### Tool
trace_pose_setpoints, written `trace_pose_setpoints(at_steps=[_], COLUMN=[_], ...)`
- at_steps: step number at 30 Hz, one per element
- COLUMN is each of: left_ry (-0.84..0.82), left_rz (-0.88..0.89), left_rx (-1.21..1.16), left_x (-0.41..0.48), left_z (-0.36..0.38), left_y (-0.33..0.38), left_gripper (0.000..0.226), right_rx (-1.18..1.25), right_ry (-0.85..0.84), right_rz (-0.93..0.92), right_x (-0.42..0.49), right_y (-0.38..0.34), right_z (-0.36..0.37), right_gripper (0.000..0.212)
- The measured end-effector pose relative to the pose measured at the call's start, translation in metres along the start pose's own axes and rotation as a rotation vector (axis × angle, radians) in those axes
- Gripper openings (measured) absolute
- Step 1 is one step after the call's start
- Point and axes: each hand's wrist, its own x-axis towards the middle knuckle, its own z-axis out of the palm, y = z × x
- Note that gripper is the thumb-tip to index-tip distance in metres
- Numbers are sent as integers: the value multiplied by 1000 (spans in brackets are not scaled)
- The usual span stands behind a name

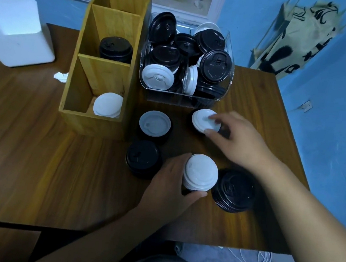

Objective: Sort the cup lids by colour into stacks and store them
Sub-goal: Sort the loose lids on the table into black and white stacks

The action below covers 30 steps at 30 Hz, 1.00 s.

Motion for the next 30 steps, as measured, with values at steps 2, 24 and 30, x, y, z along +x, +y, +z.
trace_pose_setpoints(at_steps=[2, 24, 30], left_ry=[-13, -35, -33], left_rz=[-15, -55, -55], left_rx=[-8, -3, 12], left_x=[1, 1, 1], left_z=[-1, -2, -2], left_y=[1, 1, 2], left_gripper=[90, 91, 92], right_rx=[4, 13, -123], right_ry=[15, -130, 109], right_rz=[51, 100, 357], right_x=[24, -31, -27], right_y=[10, 95, 80], right_z=[4, -2, 13], right_gripper=[61, 83, 79])
